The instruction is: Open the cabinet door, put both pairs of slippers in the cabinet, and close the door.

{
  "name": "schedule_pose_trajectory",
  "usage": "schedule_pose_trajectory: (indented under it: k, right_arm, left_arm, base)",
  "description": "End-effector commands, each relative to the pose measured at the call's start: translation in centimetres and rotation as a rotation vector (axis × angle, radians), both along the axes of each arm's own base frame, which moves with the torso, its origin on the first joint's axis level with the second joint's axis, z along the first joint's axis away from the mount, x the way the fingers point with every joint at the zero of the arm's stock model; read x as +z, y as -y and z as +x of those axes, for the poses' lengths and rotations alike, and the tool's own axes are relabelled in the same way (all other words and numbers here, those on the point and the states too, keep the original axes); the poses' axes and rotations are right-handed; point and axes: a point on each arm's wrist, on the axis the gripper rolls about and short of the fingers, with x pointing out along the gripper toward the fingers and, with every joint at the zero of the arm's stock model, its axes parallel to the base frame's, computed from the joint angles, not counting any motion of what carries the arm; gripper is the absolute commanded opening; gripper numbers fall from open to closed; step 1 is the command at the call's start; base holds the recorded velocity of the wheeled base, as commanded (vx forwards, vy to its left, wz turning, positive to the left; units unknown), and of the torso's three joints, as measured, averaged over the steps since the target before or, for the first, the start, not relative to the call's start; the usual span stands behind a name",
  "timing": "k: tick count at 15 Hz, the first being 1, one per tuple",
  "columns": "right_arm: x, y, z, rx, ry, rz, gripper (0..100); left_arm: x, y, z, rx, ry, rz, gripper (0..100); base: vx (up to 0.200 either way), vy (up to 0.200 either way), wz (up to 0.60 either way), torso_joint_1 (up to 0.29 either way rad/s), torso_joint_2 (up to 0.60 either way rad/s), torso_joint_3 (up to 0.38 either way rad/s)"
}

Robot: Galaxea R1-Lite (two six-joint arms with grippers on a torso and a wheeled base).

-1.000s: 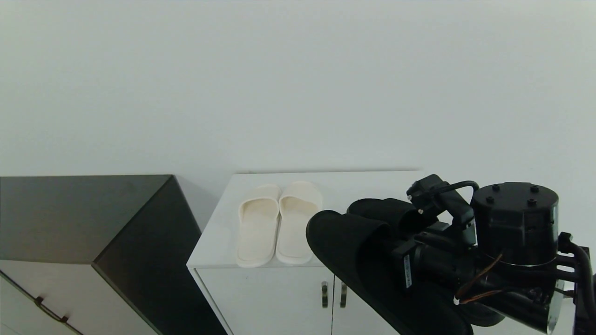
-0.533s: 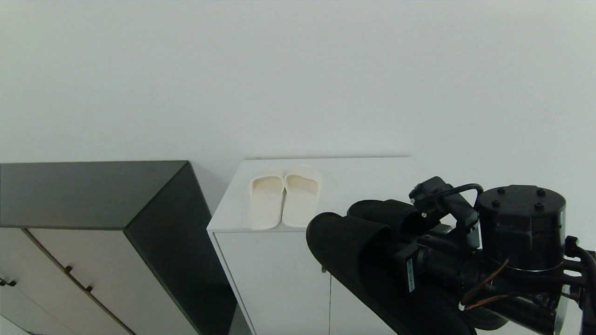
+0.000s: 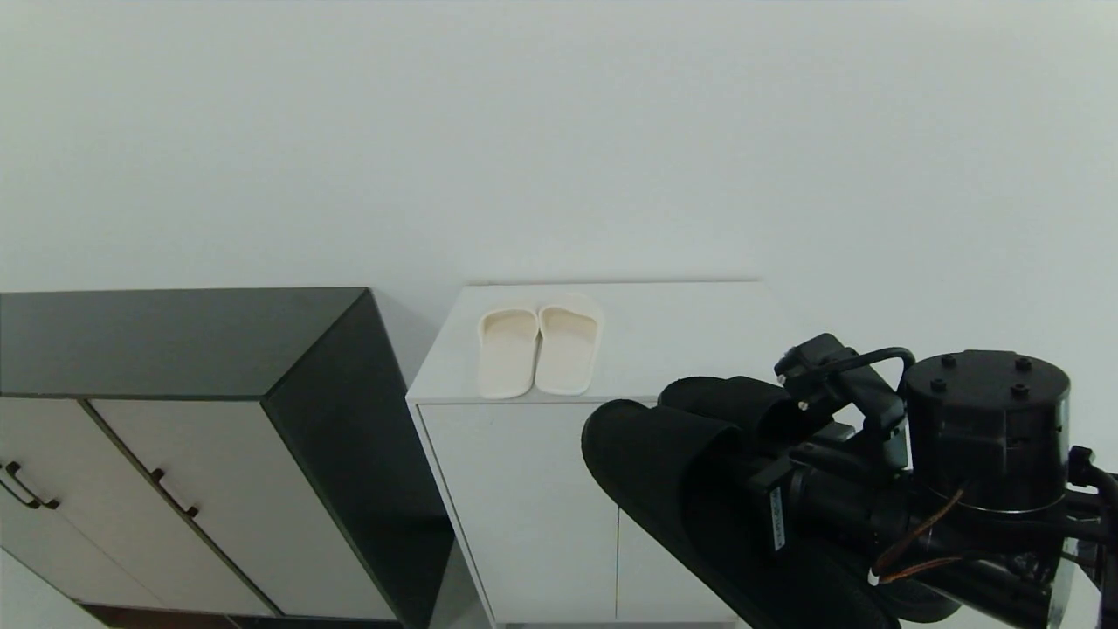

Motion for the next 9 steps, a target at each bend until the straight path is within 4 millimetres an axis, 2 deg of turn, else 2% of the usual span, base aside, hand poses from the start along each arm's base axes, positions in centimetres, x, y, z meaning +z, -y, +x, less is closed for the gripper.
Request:
schedule_pose_trajectory:
  k: [1,9]
  right_arm:
    - [-0.06,-0.02,-0.06,0.003,-0.001,-0.002,0]
    - [-0.25,0.11,-0.13,0.002,-0.007,-0.005,0]
  left_arm:
    - [0.00,0.00,0.01,0.000,-0.002,0.000,0]
    - [0.00,0.00,0.01,0.001,-0.002,-0.002,0]
  base:
    - [0.000,0.000,0.00,0.000,0.00,0.000]
    - [0.000,0.000,0.00,0.000,0.00,0.000]
